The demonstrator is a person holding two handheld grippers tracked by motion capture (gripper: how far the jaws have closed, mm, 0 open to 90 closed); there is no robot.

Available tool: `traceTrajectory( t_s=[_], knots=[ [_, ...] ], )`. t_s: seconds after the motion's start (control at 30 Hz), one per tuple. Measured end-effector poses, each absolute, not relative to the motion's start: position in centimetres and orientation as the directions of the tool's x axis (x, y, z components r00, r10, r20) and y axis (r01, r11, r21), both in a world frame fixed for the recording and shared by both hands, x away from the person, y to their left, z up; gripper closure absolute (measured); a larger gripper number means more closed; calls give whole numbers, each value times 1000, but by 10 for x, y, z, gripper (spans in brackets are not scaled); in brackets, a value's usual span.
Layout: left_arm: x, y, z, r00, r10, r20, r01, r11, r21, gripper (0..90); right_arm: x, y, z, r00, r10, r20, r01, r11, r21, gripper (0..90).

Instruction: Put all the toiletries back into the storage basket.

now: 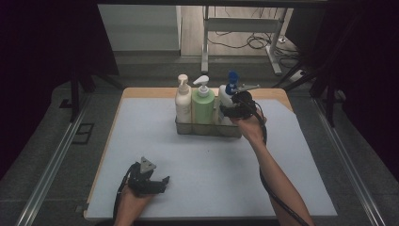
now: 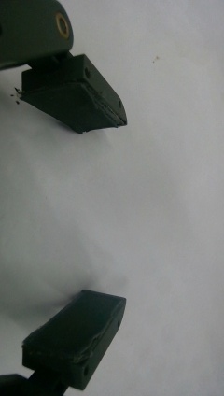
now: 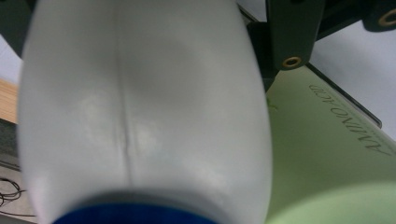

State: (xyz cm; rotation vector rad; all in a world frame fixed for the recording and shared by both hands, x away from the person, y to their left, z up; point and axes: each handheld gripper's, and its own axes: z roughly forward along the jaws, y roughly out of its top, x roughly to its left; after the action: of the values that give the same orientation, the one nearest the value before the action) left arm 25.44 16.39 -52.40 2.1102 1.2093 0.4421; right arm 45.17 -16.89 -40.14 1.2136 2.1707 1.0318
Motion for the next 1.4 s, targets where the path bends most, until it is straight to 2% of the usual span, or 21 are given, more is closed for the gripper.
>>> traceTrajectory(
  t_s=[0.27,0.83,1.2,1.4],
  knots=[
    [254,164,-524,516,856,-31,634,-358,686,121,450,-172,-400,-525,851,-25,511,339,790,355],
    [254,164,-524,516,856,-30,634,-359,685,121,429,-195,-405,-569,821,36,521,326,789,366],
    [254,164,-524,516,856,-30,634,-359,685,122,413,-209,-409,-604,796,40,522,358,774,464],
    [254,164,-524,516,856,-30,634,-359,685,121,414,-222,-413,-588,808,49,539,345,768,595]
  ],
)
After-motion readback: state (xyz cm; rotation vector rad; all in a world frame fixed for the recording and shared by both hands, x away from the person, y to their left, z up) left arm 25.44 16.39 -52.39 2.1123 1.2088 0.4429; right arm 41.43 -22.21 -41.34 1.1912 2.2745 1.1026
